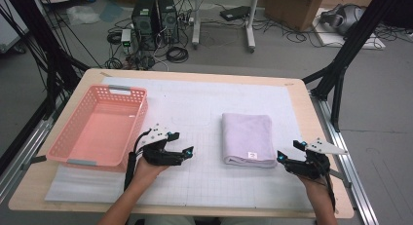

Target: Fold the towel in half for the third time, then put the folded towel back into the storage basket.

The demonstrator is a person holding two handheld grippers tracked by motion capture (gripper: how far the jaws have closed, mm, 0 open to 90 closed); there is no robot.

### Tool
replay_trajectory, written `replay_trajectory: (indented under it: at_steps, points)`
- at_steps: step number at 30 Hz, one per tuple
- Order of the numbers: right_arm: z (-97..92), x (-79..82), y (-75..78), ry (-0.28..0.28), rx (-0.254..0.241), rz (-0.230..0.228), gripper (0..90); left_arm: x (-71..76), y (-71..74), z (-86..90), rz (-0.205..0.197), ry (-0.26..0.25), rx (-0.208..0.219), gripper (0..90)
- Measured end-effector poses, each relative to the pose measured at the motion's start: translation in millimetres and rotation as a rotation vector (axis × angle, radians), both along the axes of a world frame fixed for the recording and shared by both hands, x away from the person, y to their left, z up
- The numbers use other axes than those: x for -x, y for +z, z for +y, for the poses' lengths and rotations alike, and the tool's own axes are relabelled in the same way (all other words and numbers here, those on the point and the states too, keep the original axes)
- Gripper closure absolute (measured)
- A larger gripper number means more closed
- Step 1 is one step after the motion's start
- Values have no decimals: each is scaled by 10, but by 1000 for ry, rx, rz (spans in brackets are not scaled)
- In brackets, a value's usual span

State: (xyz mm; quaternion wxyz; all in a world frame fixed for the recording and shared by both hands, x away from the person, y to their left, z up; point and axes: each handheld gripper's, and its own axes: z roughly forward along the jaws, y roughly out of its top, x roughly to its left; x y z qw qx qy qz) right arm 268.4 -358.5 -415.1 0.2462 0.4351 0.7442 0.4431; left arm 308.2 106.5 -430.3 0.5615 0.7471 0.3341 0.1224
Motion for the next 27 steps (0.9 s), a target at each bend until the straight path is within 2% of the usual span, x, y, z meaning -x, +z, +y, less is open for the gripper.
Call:
replay_trajectory:
  at_steps: [10, 15, 19, 22, 26, 27]
  points:
    - [6, -12, -22, 2, -4, 17, 222, -6, 2, 1, 5, 12, 5, 209]
    - [12, -10, -28, 5, -2, 20, 222, -11, 50, -43, 3, 2, 19, 212]
    - [16, -4, -27, 14, -3, 23, 223, -44, 100, -126, 0, -29, 24, 210]
    - [12, -6, -28, 16, -4, 25, 222, -90, 139, -205, -5, -39, 42, 207]
    - [-1, -7, -28, 14, -6, 27, 223, -204, 199, -377, 19, -49, 19, 197]
    - [-1, -10, -30, 13, -5, 25, 222, -235, 219, -421, 34, -49, 27, 191]
